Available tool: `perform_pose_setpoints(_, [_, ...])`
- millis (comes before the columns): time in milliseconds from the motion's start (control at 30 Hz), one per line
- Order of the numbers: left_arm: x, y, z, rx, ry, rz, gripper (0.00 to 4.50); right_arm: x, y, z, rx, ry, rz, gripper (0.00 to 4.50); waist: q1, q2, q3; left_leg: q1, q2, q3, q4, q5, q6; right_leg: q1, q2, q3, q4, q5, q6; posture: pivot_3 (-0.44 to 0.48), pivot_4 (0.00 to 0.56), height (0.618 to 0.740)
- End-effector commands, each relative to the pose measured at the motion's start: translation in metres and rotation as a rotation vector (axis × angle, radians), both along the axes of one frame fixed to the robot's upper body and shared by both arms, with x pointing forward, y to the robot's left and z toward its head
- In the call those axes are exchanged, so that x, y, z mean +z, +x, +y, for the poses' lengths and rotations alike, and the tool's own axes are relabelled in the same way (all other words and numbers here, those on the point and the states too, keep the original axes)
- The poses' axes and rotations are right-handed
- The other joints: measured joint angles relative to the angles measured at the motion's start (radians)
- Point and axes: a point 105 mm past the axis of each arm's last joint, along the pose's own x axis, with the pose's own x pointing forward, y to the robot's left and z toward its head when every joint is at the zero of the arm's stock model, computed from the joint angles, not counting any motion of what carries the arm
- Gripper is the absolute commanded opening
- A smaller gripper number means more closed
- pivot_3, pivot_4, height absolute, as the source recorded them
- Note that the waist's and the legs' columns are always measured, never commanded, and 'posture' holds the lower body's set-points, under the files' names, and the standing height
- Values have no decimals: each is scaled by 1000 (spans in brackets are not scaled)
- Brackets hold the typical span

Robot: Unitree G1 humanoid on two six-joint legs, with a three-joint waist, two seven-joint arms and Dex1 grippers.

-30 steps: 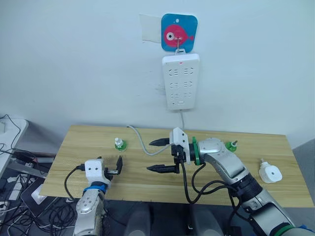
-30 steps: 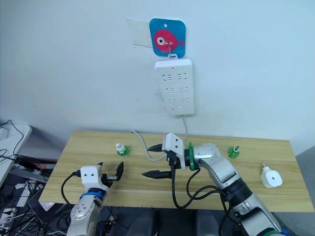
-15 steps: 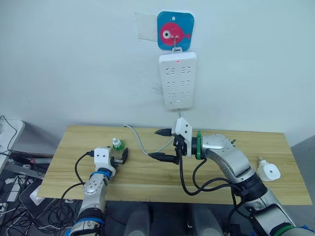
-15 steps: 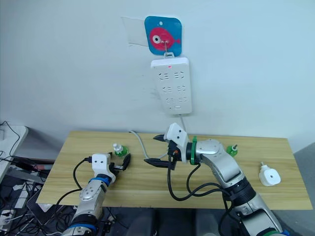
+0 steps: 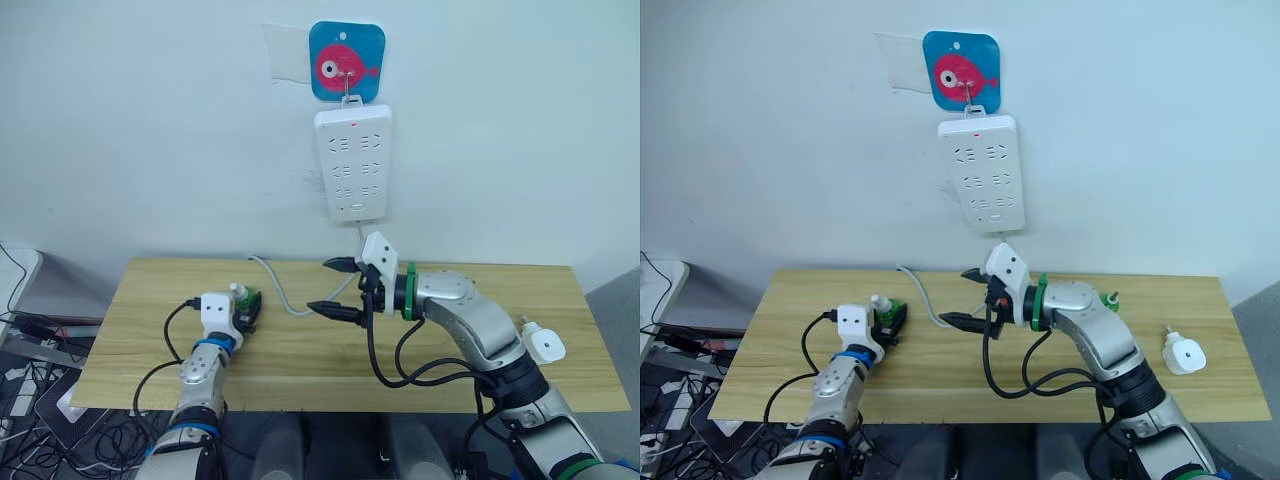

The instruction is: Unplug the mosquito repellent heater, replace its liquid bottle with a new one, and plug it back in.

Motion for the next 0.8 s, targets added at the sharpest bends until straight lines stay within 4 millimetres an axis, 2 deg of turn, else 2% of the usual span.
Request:
perform_pose_setpoints(33, [39, -2, -29, -207, 138, -137, 2250, 13, 2, -11, -20, 24, -54, 4500, 1, 0, 0, 0, 0, 0, 0, 0, 0, 0, 0, 0, 0, 0, 0, 5, 271, 740])
perform_pose_setpoints(100, [66, -13, -57, -397, 181, -180, 2250, 10, 1, -18, -25, 6, -64, 4500, 4, 0, 1, -1, 0, -1, 0, 0, 0, 0, -1, 0, -1, 0, 0, 11, 269, 740])
perform_pose_setpoints(200, [91, -36, -91, -640, 183, -151, 2250, 8, -2, -24, -22, -9, -77, 4500, 5, 0, 2, -1, 0, -1, -1, 0, -1, 0, -2, 0, -1, 0, 0, 18, 257, 740])
perform_pose_setpoints(300, [104, -61, -120, -867, 167, -68, 2250, 8, -6, -29, -15, -11, -80, 4500, 3, 1, 2, -1, 0, -1, -1, 0, -1, 0, -2, 1, -1, 0, 0, 12, 248, 740])
perform_pose_setpoints(367, [105, -65, -132, -951, 154, -23, 2250, 8, -12, -33, -15, -11, -78, 4500, 2, 2, 2, 0, 0, 0, -2, 0, -1, 0, 0, 1, -1, 0, 0, -14, 236, 740])
perform_pose_setpoints(500, [105, -61, -143, -1033, 153, 14, 2250, 9, -19, -38, -39, 0, -68, 4500, 0, 2, 2, 0, 0, -1, -2, 0, -1, 0, 2, 1, -1, 0, 0, -51, 226, 740])
perform_pose_setpoints(800, [110, -51, -149, -1088, 179, 5, 2250, 1, -27, -34, -100, 27, -29, 4500, -11, 2, 1, -1, 0, 1, -1, 1, -1, 0, 3, 1, 0, -1, 0, -115, 210, 740])
